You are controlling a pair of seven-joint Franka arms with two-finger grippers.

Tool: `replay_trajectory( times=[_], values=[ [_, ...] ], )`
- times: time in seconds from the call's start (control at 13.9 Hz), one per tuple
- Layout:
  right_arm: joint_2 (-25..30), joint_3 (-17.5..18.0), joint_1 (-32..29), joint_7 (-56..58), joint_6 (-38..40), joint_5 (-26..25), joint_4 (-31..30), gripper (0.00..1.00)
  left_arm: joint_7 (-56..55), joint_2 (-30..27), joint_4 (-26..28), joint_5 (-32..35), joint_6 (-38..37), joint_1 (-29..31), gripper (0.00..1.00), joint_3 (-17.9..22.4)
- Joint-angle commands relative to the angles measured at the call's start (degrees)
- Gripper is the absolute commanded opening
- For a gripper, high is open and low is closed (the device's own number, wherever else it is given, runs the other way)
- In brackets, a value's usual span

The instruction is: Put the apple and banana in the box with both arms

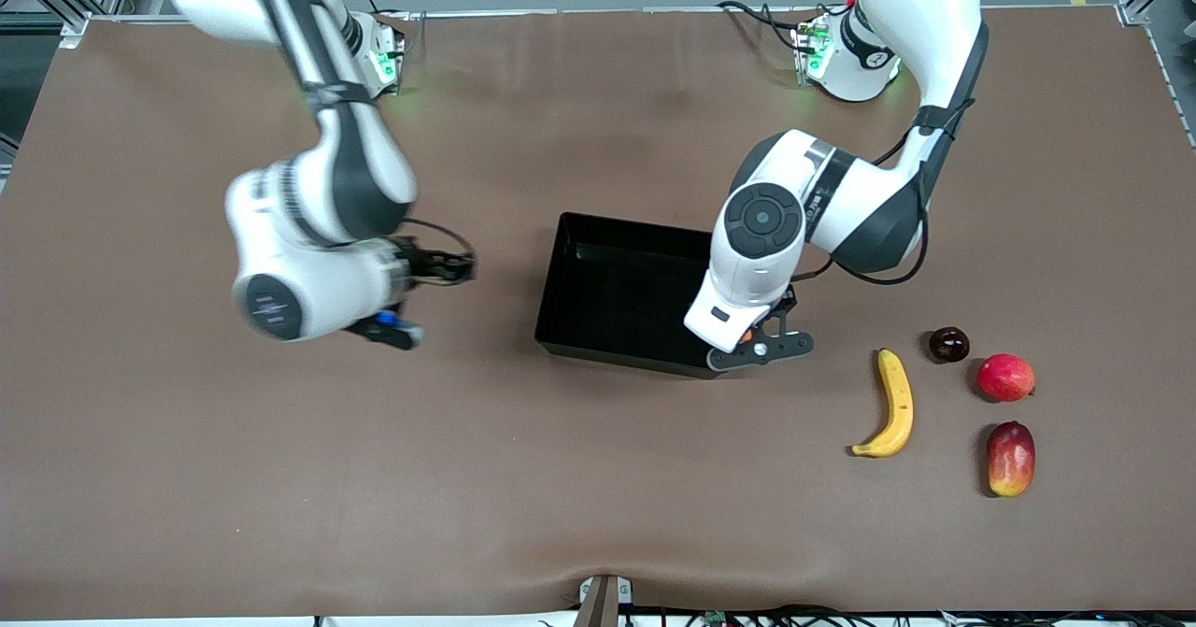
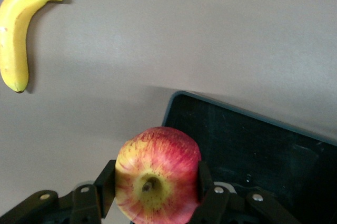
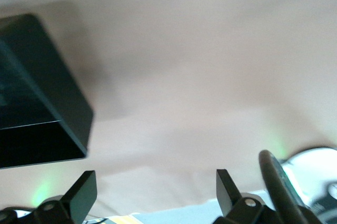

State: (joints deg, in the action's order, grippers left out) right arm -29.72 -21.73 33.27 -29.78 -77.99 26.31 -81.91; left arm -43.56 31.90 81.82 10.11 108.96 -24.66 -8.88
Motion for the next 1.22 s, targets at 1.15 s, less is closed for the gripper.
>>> replay_trajectory(
  times=[1.15],
  values=[
    [0.97,11.78,-21.23,-0.02,13.83,-14.96,20.03,1.00,-3.28,5.99,11.69,0.08,8.37,-6.46,0.24,-2.02]
  ],
)
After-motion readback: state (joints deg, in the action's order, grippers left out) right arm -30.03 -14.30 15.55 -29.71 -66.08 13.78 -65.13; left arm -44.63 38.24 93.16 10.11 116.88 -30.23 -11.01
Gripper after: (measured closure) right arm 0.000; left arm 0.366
